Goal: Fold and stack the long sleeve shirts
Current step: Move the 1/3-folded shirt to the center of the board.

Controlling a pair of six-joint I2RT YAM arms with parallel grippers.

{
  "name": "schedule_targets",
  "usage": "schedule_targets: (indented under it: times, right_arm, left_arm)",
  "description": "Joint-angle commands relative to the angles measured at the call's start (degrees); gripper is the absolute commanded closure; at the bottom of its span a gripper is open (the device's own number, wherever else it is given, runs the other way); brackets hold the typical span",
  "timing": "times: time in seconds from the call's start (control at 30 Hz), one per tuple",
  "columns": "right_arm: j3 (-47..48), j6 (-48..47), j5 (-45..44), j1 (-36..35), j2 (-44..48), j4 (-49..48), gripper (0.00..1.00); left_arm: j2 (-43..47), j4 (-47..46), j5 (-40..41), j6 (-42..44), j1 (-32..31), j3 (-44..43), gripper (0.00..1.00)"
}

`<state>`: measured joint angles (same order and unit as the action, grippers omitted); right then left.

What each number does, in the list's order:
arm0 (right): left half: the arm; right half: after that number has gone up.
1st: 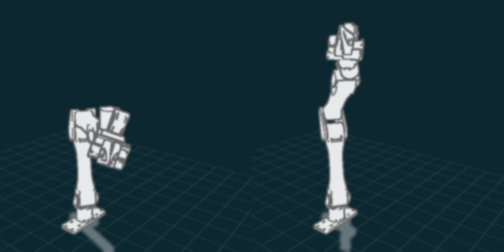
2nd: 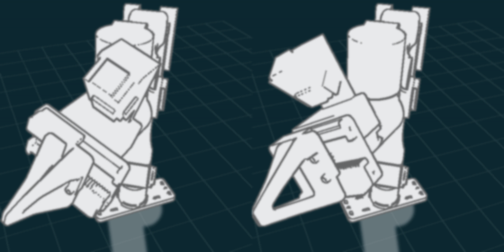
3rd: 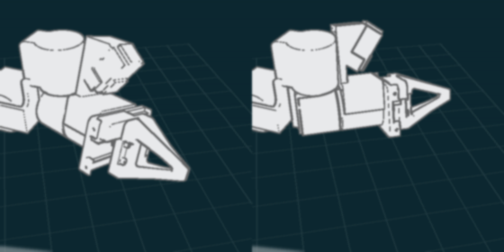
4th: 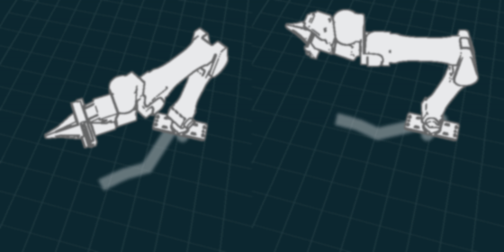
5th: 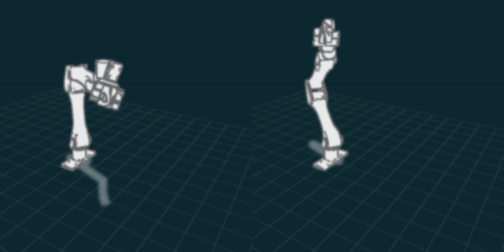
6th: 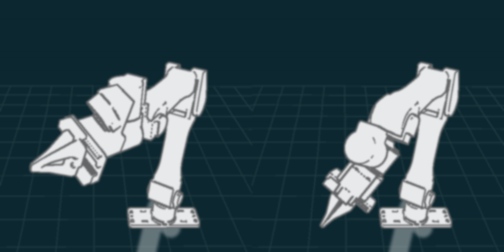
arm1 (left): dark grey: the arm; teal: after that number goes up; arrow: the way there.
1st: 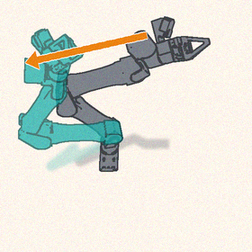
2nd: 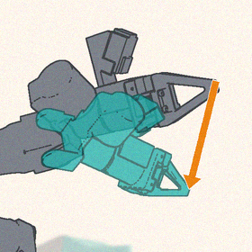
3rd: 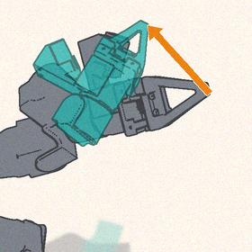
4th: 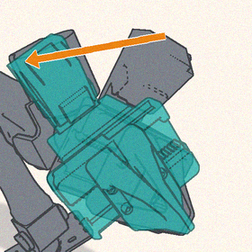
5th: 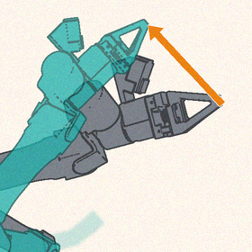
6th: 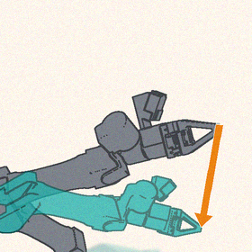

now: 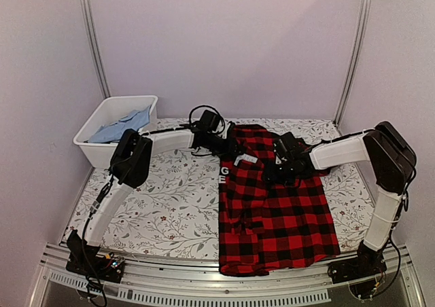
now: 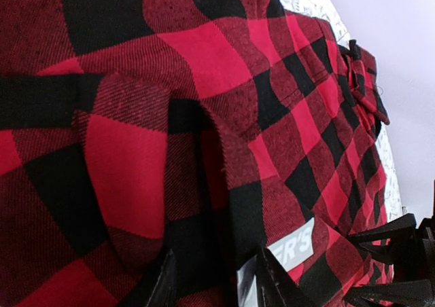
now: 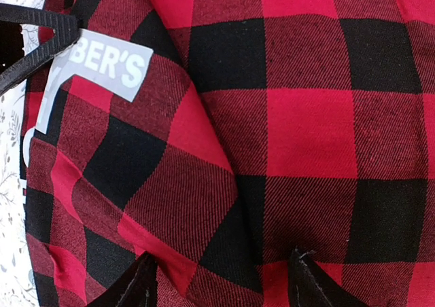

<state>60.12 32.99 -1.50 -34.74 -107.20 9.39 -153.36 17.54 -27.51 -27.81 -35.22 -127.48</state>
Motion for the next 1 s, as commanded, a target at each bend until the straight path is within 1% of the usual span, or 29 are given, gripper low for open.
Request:
schedule_targets:
  times: [0.0,0.13,0.23,0.3,0.4,0.6,0.73,0.83,0.97]
  right_arm:
    - [0.0,2.0,-1.3,-3.4,-4.1,2.9,0.36]
    - [0.8,4.6,0.8,-6.4,-5.2,1.8,0.36]
    - [2.4,7.6,3.9,-9.9,-6.2,0.7,0.36]
    - [3.8,9.6,4.1,-12.2,-7.0,0.5,0.36]
    - [5.0,11.5,4.3,-12.9,-8.0,-0.1,0.34]
    - [6.5,9.8,3.6,-9.8,-6.0,0.9,0.30]
    - [6.9,7.0,2.0,-8.5,-2.2,3.5,0.26]
    - [6.7,5.0,-1.3,-6.4,1.0,4.8,0.23]
    - [7.9,2.1,0.5,-0.8,1.0,4.5,0.23]
  left_arm:
    - [2.8,6.5,0.6,1.1,2.0,3.5,0.60]
    - [6.5,6.3,0.3,2.8,4.4,10.2,0.60]
    - [8.6,7.5,0.5,5.1,6.3,12.8,0.60]
    - [9.4,8.1,0.1,6.5,7.6,13.3,0.60]
    - [8.7,10.1,-0.2,7.9,9.0,10.4,0.59]
    - [2.7,14.8,-2.3,8.0,9.4,-2.1,0.59]
    - [0.9,14.4,-3.9,6.6,9.0,-6.6,0.58]
    - [2.5,13.8,-3.9,6.0,8.5,-6.7,0.58]
    - [8.2,11.4,-1.9,5.9,7.2,-1.7,0.58]
